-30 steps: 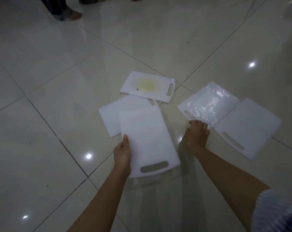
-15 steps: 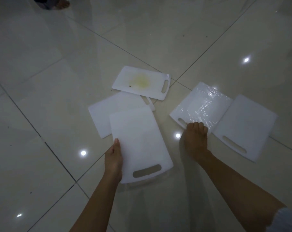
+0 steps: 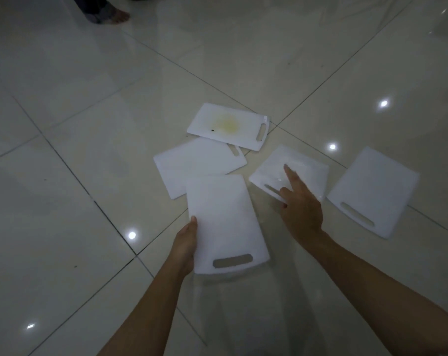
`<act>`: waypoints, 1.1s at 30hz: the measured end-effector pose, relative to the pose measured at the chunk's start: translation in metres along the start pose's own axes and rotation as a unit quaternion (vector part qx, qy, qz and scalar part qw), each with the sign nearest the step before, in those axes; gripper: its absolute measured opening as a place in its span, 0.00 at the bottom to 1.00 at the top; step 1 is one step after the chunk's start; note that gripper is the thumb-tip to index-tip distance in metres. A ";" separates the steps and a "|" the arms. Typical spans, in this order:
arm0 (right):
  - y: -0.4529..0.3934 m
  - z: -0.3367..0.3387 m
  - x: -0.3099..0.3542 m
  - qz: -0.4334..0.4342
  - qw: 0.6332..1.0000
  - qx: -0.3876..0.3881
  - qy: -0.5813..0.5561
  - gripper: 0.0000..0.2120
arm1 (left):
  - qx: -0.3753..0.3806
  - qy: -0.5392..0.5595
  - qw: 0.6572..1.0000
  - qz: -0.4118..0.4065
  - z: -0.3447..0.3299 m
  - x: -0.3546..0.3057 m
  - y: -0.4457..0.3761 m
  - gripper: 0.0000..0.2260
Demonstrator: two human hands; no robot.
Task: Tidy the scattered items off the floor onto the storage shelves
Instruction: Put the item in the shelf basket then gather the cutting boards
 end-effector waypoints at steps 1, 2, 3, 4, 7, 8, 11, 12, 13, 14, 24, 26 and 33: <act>0.004 0.004 0.010 0.021 1.000 -0.011 -0.004 0.10 | 0.017 0.019 1.000 0.012 -0.002 0.004 0.001 0.20; 0.008 0.007 0.020 0.048 0.999 -0.022 -0.002 0.08 | 0.033 0.037 0.998 0.023 -0.003 0.007 0.003 0.20; 0.014 0.008 0.030 0.079 0.996 -0.030 0.003 0.07 | 0.052 0.056 0.996 0.036 -0.007 0.010 0.007 0.19; 0.020 0.007 0.040 0.109 0.994 -0.031 0.004 0.09 | 0.070 0.069 0.994 0.047 -0.010 0.012 0.011 0.19; 0.045 -0.005 0.069 0.206 0.978 -0.005 -0.014 0.16 | 0.093 0.082 0.991 0.056 -0.017 0.013 0.019 0.22; 0.055 -0.009 0.080 0.241 0.970 0.004 -0.022 0.17 | 0.091 0.087 0.990 0.055 -0.017 0.012 0.020 0.24; 0.082 -0.013 0.111 0.331 0.941 0.012 -0.064 0.12 | 0.111 0.100 0.986 0.072 -0.021 0.015 0.020 0.32; 0.088 -0.012 0.120 0.354 0.932 0.007 -0.073 0.10 | 0.110 0.101 0.985 0.082 -0.020 0.018 0.020 0.33; 0.092 -0.013 0.128 0.374 0.924 0.005 -0.080 0.08 | 0.109 0.101 0.985 0.090 -0.018 0.021 0.019 0.33; 0.097 -0.017 0.134 0.391 0.917 0.007 -0.083 0.07 | 0.118 0.103 0.983 0.095 -0.019 0.023 0.018 0.33; 0.100 -0.032 0.134 0.350 0.895 0.196 -0.193 0.23 | 0.049 0.033 0.998 0.027 -0.001 0.010 0.018 0.22; 0.094 -0.031 0.131 0.312 0.885 0.262 -0.223 0.36 | 0.056 0.035 0.998 0.021 -0.002 0.009 0.022 0.20; 0.066 -0.007 0.096 0.081 0.939 0.205 -0.263 0.37 | -0.010 0.016 1.000 -0.025 0.013 -0.003 0.038 0.19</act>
Point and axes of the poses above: each hand's wrist, its own y-axis away from the middle knuckle, its own z-axis out of the back of the hand, x = y × z, the point moved 10 cm from there along -y, towards the middle knuckle, and after that the axes turned 7 degrees about z, right-handed, at the moved point
